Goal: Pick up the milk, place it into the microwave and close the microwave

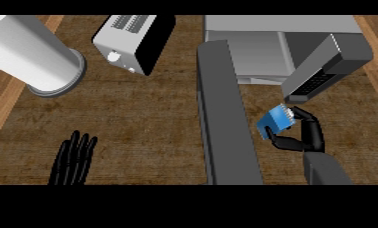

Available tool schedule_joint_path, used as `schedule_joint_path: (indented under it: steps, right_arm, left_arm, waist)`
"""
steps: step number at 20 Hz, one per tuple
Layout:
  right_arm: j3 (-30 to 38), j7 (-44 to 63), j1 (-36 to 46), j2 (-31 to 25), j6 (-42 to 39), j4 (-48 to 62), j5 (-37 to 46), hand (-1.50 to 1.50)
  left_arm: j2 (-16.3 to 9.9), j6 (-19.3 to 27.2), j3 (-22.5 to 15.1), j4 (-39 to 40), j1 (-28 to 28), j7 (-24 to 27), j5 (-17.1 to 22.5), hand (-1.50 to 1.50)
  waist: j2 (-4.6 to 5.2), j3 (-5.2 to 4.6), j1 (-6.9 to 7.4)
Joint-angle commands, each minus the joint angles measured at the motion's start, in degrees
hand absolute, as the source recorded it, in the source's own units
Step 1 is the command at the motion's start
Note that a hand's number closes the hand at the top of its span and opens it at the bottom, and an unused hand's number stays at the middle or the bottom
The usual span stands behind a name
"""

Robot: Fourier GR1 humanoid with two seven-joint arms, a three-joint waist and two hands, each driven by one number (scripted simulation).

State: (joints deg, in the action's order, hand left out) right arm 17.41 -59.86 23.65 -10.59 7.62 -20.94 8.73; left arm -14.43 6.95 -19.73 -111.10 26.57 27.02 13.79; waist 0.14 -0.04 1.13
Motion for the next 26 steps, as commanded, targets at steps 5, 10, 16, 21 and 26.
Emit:
schedule_joint_path:
  steps: [5,10,16,21,26]
  right_arm:
    - [-1.2,-7.2,0.9,4.7,-3.8,-0.1,-0.8,1.5]
    - [-3.2,-1.6,2.2,7.4,-2.5,-7.3,-1.2,1.5]
    - [-5.9,5.5,0.5,7.4,1.5,-16.1,-2.4,1.5]
    - [-7.3,8.4,3.1,10.5,10.5,-15.6,-0.8,1.5]
    - [-6.6,14.8,9.0,8.5,12.9,-13.9,-0.9,1.5]
  left_arm:
    - [-3.0,-4.0,5.3,0.1,0.6,-0.1,4.0,-1.5]
    - [-2.7,-5.7,5.8,-1.0,2.2,0.7,5.5,-1.5]
    - [-0.8,-6.5,5.7,2.9,3.0,3.3,3.5,-1.5]
    - [2.6,-4.6,3.4,5.8,-0.6,2.0,0.8,-1.5]
    - [-0.3,-8.4,8.5,4.9,1.7,3.2,4.0,-1.5]
  waist:
    - [-0.08,0.08,-0.45]
    - [-0.33,0.01,-0.99]
    - [-0.23,0.02,-0.88]
    - [-0.12,0.04,-0.81]
    - [-0.07,0.04,-0.48]
